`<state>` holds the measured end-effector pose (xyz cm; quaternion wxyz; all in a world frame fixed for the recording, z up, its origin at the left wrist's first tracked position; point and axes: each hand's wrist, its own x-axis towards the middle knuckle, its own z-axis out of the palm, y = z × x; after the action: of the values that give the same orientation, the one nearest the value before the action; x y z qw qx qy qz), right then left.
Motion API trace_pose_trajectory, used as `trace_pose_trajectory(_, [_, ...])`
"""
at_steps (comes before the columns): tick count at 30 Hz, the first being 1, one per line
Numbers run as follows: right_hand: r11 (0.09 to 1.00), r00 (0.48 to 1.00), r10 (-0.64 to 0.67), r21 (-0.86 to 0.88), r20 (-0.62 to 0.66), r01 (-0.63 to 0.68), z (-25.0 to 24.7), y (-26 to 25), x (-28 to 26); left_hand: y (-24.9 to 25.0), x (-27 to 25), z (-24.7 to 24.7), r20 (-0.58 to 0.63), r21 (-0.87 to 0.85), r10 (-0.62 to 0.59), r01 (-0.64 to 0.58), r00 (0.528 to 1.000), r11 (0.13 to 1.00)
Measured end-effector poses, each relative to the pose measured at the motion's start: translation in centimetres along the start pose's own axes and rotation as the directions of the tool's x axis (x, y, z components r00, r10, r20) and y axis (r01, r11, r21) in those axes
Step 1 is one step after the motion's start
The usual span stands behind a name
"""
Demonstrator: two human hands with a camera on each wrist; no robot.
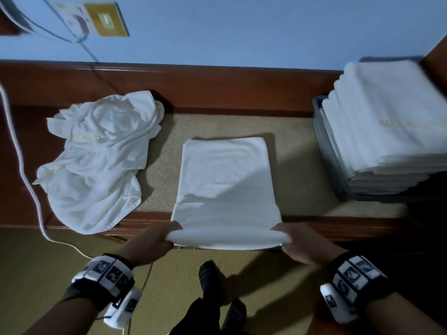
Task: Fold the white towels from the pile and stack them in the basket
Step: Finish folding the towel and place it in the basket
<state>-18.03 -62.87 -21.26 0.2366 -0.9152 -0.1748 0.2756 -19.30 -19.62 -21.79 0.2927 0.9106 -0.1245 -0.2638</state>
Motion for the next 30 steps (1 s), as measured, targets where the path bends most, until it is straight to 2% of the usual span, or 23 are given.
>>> trace_pose_trajectory(2, [0.992, 0.993, 0.032, 0.127, -0.111, -0.017, -3.3, 0.0, 1.1, 0.7, 1.3, -2.9, -0.075, -0.109, -0.054, 0.046, 0.996, 0.993])
trace_pose_trajectory(4, [0.957, 0.971, 0.116, 0.287, -0.210, -0.052, -6.2, 0.2, 3.1, 0.7, 3.4, -5.7, -0.211, -0.254, -0.118, 0.062, 0.970, 0.965])
trace_pose_trajectory(6, [0.881, 0.941, 0.184, 0.472, -0.285, -0.029, -8.1, 1.1, 6.1, 0.3, 6.4, -7.9, -0.322, -0.432, -0.182, 0.027, 0.929, 0.901])
trace_pose_trajectory(8, [0.805, 0.902, 0.276, 0.593, -0.331, -0.029, -9.6, 1.5, 9.7, 0.0, 10.0, -9.3, -0.365, -0.576, -0.261, 0.003, 0.894, 0.817])
trace_pose_trajectory(12, [0.780, 0.834, 0.394, 0.620, -0.387, -0.081, -11.7, 2.5, 17.3, -2.0, 18.6, -11.0, -0.423, -0.644, -0.385, 0.026, 0.821, 0.765])
trace_pose_trajectory(17, [0.746, 0.742, 0.550, 0.624, -0.384, -0.231, -12.0, 5.5, 26.3, -5.6, 27.5, -11.6, -0.367, -0.657, -0.557, 0.217, 0.745, 0.722])
trace_pose_trajectory(20, [0.761, 0.764, 0.583, 0.517, -0.278, -0.392, -10.6, 6.9, 29.0, -7.0, 29.7, -10.6, -0.306, -0.591, -0.572, 0.319, 0.761, 0.741])
trace_pose_trajectory(22, [0.761, 0.750, 0.609, 0.456, -0.259, -0.461, -9.6, 7.4, 29.1, -7.4, 29.8, -9.7, -0.307, -0.550, -0.579, 0.356, 0.755, 0.756])
trace_pose_trajectory(24, [0.753, 0.720, 0.628, 0.464, -0.296, -0.466, -9.2, 7.4, 28.5, -7.2, 28.8, -9.1, -0.318, -0.535, -0.583, 0.366, 0.748, 0.761])
trace_pose_trajectory(25, [0.745, 0.721, 0.633, 0.473, -0.282, -0.470, -9.1, 7.1, 28.0, -7.1, 28.3, -8.8, -0.299, -0.517, -0.577, 0.379, 0.760, 0.767])
trace_pose_trajectory(28, [0.691, 0.740, 0.657, 0.504, -0.141, -0.518, -8.3, 7.3, 26.8, -6.5, 26.8, -8.0, -0.276, -0.463, -0.519, 0.361, 0.809, 0.809])
trace_pose_trajectory(30, [0.690, 0.733, 0.662, 0.510, -0.157, -0.514, -8.4, 7.8, 26.9, -5.9, 26.9, -8.5, -0.308, -0.511, -0.527, 0.329, 0.792, 0.794])
